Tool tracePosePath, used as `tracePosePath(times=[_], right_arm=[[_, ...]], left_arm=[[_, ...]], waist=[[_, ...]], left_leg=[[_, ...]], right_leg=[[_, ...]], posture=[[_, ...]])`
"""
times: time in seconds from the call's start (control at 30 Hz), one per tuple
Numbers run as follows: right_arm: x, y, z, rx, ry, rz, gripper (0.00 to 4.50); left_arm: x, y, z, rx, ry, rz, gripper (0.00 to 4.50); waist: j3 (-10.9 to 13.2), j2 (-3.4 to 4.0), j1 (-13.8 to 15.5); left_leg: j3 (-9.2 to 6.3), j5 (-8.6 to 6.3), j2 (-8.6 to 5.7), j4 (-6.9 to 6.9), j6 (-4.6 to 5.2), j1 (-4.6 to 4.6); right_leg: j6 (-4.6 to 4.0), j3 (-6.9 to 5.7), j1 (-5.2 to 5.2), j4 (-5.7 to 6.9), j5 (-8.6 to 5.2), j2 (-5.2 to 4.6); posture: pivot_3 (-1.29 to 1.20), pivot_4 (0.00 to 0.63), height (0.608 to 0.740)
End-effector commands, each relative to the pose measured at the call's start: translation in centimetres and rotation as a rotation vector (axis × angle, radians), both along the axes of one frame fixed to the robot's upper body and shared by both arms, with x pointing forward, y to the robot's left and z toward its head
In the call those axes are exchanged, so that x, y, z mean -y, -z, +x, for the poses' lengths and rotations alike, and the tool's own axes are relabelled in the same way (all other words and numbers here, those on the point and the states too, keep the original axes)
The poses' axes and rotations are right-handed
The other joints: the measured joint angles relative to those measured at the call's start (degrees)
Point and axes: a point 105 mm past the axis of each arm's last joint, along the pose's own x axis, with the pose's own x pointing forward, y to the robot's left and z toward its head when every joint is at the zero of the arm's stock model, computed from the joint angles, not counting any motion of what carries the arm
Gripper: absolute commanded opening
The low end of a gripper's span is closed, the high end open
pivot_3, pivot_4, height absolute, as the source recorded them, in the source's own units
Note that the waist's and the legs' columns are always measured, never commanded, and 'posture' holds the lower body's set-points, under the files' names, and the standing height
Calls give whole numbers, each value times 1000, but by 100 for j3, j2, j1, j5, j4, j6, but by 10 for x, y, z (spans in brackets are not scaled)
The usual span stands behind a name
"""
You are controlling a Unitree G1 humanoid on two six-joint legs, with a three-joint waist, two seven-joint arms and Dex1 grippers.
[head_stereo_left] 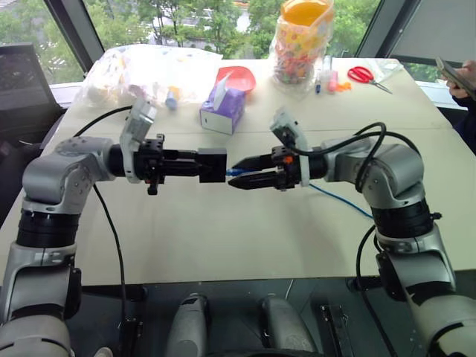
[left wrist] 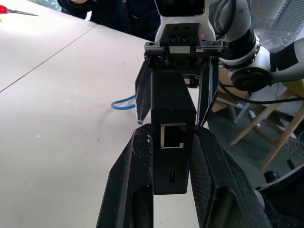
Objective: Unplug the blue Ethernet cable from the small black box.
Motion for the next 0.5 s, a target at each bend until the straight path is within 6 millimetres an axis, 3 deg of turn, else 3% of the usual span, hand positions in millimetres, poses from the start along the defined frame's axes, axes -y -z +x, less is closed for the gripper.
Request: tracePosePath(times=[0.03,0.5], right_arm=[[-4,-16,-3,54,-26,15,1009],[-5,-11,-5,50,-38,-13,1009]], left_arm=[[2,-7,-4,48,16,4,450],[3,-9,-3,55,11,-13,450]], waist=[[0,0,0],[0,0,1]], left_leg=[[0,0,0,0,0,0],[0,0,0,0,0,0]], right_leg=[[0,0,0,0,0,0],[0,0,0,0,0,0]], posture=[[0,150,735],[0,150,735]])
